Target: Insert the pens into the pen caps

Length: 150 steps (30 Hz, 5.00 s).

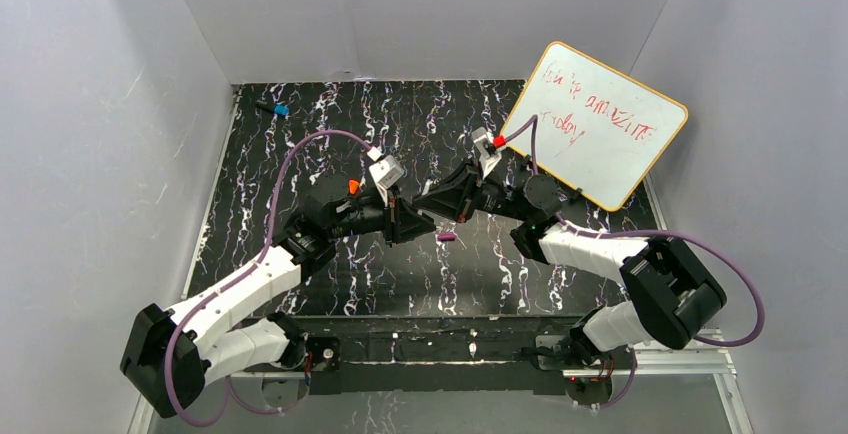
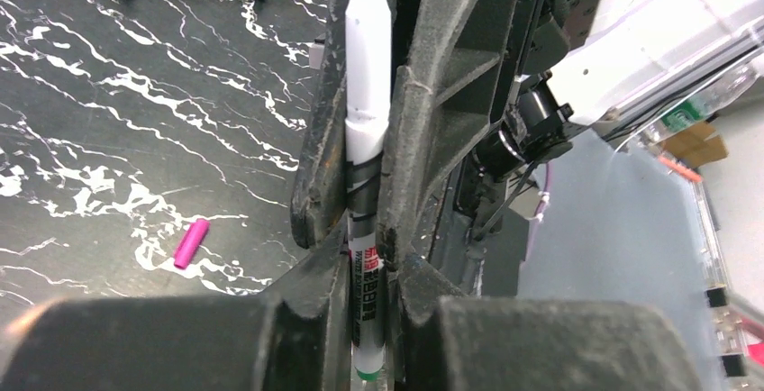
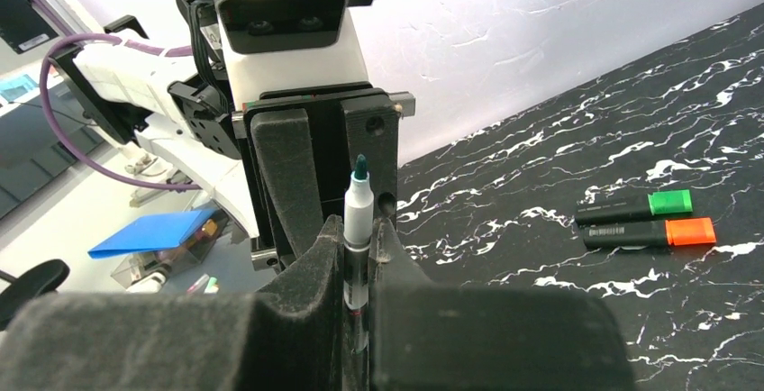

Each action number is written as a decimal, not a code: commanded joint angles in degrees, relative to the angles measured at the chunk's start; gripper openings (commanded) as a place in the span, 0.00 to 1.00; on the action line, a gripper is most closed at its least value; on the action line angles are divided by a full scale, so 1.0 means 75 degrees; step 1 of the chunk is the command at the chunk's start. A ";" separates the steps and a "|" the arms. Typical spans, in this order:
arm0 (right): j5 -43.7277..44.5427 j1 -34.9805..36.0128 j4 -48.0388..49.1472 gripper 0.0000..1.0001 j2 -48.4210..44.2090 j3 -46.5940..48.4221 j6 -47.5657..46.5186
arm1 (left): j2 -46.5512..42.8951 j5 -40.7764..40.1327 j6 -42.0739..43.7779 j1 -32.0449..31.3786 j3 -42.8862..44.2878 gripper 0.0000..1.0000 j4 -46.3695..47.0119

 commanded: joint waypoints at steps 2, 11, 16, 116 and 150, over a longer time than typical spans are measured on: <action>0.0607 -0.0032 0.0604 0.01 -0.0091 0.0226 -0.0371 | -0.0205 0.0579 0.0097 -0.0140 -0.0109 0.00 -0.0170; 0.2330 -0.0048 -0.2767 0.99 -0.1205 0.0370 -0.1195 | -0.0030 -0.0789 0.0818 -0.0095 0.0181 0.00 -0.1687; 0.5650 -0.0035 -0.6663 0.99 -0.3113 0.0640 -0.2227 | 0.0501 -0.2185 0.0796 0.0534 0.0319 0.00 -0.2587; 0.4751 0.0247 -1.5077 0.01 0.3661 0.4271 0.9975 | -0.0095 -0.5342 0.1669 0.1779 0.0652 0.00 -0.4801; 0.2273 0.0215 -0.7617 0.01 -0.0471 0.4328 -0.3700 | -0.0557 0.2412 -0.0180 0.1767 -0.0471 0.00 0.0295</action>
